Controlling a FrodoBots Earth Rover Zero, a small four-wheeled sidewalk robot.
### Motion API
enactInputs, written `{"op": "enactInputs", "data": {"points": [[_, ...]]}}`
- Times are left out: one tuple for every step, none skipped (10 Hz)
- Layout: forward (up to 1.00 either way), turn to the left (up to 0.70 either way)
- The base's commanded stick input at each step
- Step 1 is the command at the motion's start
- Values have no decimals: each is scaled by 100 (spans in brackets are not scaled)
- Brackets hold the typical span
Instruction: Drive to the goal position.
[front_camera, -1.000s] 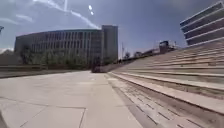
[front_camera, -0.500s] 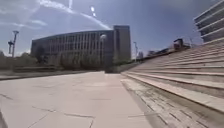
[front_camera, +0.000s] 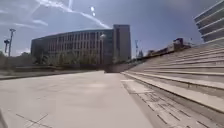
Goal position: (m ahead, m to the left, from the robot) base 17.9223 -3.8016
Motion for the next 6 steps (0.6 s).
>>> {"op": "enactInputs", "data": {"points": [[70,30],[70,30],[70,29],[70,20],[70,1],[70,-5]]}}
